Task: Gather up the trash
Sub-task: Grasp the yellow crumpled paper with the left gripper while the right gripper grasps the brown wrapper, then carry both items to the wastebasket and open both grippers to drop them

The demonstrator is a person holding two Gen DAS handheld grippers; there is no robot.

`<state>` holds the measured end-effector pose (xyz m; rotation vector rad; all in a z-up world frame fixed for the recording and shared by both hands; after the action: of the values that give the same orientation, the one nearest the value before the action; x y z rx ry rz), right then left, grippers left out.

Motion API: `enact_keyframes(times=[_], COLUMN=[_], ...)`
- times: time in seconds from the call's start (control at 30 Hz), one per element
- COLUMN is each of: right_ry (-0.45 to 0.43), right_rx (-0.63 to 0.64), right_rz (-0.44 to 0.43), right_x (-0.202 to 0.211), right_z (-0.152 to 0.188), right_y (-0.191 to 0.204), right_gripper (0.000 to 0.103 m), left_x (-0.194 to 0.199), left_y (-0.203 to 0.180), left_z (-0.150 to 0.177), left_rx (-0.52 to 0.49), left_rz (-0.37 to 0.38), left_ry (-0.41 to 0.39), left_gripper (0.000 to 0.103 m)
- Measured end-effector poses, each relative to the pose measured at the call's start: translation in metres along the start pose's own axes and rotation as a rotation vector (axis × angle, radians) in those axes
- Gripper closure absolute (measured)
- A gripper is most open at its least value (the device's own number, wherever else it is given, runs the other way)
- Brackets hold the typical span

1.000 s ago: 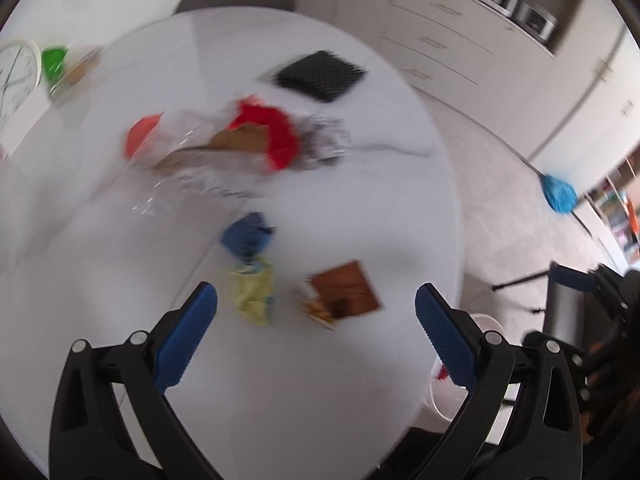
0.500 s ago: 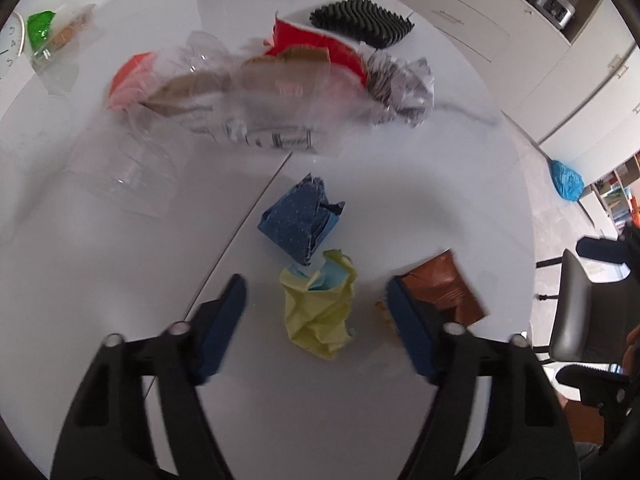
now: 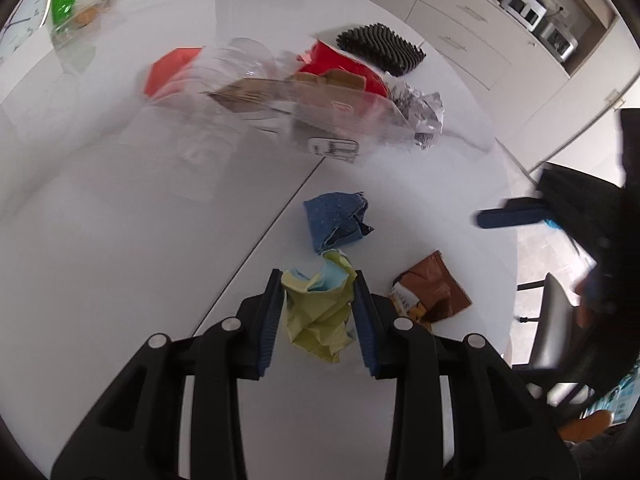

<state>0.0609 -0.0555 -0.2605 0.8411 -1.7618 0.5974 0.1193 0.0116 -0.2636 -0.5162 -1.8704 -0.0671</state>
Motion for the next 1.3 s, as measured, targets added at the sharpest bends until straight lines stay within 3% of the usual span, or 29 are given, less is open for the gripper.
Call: enact_keyframes(times=[0.17, 0.33, 0.43, 0.57, 0.77, 0.9, 1.0, 1.1, 1.3], right_ry=[0.069, 0.103, 0.092, 0.058, -0.009, -0.109, -0.188, -0.245, -0.204], right_rx=[0.112, 0.096, 0.061, -0.053, -0.228, -0.41, -0.568, -0.739, -1.029], right_rz=[-0.039, -0.069, -0.074, -0.108, -0.133, -0.158, -0.15, -0.104, 0.005], right_x=[-0.022, -0.03, -0.027, -0.018, -0.008, 0.015, 0.041, 0.074, 0.102], right_z=[-0.01, -0.011, -0.006, 0.001, 0.017, 0.033, 0.058, 0.109, 0.232], right_y=[0.001, -0.004, -0.002, -0.007, -0.017, -0.027, -0.033, -0.029, 0.002], right_gripper=[0.024, 0.048, 0.054, 0.072, 0.075, 0.077, 0.077, 0.077, 0.077], left_x=[0.013, 0.019, 0.019, 0.02, 0.025, 0.028, 0.03, 0.028, 0.018], left_y=[0.008, 0.021, 0.023, 0.023, 0.006, -0.009, -0.03, -0.064, -0.155], left_z=[0.0, 0.004, 0.005, 0.005, 0.0, 0.0, -0.001, -0.002, 0.006], left_rx=[0.028, 0.066, 0.063, 0.054, 0.023, -0.015, -0.079, -0.183, -0.402], left_rz=[-0.002, -0.004, -0.007, -0.012, 0.003, 0.012, 0.027, 0.068, 0.187], left_ry=[-0.012, -0.015, -0.011, -0.018, -0.033, -0.031, -0.027, -0.015, 0.017], left_gripper=[0.069, 0.069, 0.069, 0.069, 0.069, 0.069, 0.069, 0.069, 0.069])
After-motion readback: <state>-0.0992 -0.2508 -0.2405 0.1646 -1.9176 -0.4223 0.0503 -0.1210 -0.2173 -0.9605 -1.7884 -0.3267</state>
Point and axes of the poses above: each gripper's, at about its wrist camera, not at the fingertips, and x roughly against the way its jaws point, y to its left, z to its underside, the point moved 6 cm from there along -x, roughly the way its jaws point, and after that the axes turned 1 degree about -z, right-handed, at the moved point
